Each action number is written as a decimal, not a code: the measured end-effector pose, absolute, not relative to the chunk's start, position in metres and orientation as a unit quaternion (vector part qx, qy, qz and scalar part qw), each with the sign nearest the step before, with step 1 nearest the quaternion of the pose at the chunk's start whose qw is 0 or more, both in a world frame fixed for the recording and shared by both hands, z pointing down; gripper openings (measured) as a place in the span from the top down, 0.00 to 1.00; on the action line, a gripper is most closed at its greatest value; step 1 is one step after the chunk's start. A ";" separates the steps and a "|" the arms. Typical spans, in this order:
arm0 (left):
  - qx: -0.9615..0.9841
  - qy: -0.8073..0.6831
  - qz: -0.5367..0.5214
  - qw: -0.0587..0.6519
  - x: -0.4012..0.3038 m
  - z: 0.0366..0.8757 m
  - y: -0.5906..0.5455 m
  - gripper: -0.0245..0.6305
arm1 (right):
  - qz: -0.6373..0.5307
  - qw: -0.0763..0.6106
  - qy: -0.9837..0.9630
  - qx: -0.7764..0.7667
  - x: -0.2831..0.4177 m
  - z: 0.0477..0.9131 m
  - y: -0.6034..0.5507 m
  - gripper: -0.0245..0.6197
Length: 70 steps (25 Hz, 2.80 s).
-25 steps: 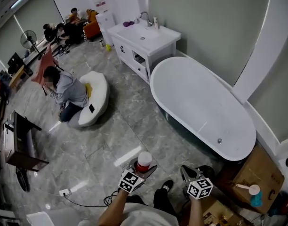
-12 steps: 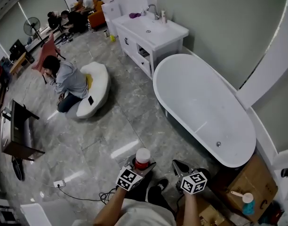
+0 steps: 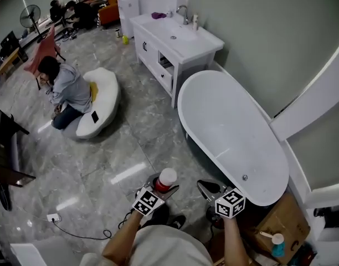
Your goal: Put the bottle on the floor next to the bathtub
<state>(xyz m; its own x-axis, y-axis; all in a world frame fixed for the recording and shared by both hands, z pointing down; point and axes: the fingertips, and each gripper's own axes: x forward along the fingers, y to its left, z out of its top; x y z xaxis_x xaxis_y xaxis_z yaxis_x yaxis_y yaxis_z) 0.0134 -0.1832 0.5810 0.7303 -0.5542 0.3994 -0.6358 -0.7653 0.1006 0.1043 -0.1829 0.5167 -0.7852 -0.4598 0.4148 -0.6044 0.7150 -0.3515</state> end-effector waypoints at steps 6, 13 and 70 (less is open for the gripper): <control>0.933 -0.298 0.171 0.109 -0.005 0.596 -0.220 0.46 | 0.185 0.187 -0.937 0.231 0.057 0.481 -0.227 0.96; 0.938 -0.274 0.191 0.093 -0.007 0.630 -0.234 0.46 | 0.164 0.235 -0.944 0.162 0.012 0.490 -0.235 0.92; 0.826 -0.440 0.184 0.300 -0.020 0.921 -0.360 0.45 | 0.311 0.523 -0.708 0.359 0.107 1.059 -0.442 0.51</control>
